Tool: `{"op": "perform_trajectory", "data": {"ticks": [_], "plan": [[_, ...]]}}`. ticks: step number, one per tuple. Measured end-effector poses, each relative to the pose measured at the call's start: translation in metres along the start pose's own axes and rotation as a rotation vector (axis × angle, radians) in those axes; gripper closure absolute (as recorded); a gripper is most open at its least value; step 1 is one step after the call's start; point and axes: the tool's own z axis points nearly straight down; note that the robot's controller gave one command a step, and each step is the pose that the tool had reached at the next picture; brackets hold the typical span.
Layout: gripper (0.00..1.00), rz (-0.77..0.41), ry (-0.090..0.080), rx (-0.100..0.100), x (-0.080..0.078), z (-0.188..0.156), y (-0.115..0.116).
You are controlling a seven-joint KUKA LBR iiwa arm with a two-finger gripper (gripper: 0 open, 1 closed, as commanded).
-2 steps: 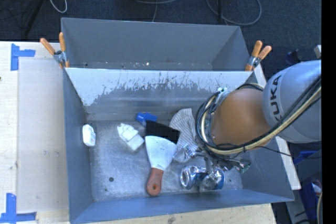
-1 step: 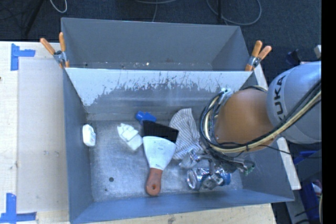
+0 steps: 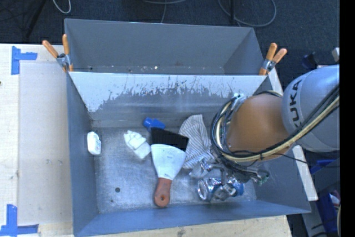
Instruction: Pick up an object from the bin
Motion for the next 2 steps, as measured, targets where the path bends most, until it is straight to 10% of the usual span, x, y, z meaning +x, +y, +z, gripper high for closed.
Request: {"op": "perform_trajectory", "data": {"ticks": [2], "plan": [[1.0, 0.0, -0.009, 0.004, 0.0003, -0.0044, 0.0005]]}}
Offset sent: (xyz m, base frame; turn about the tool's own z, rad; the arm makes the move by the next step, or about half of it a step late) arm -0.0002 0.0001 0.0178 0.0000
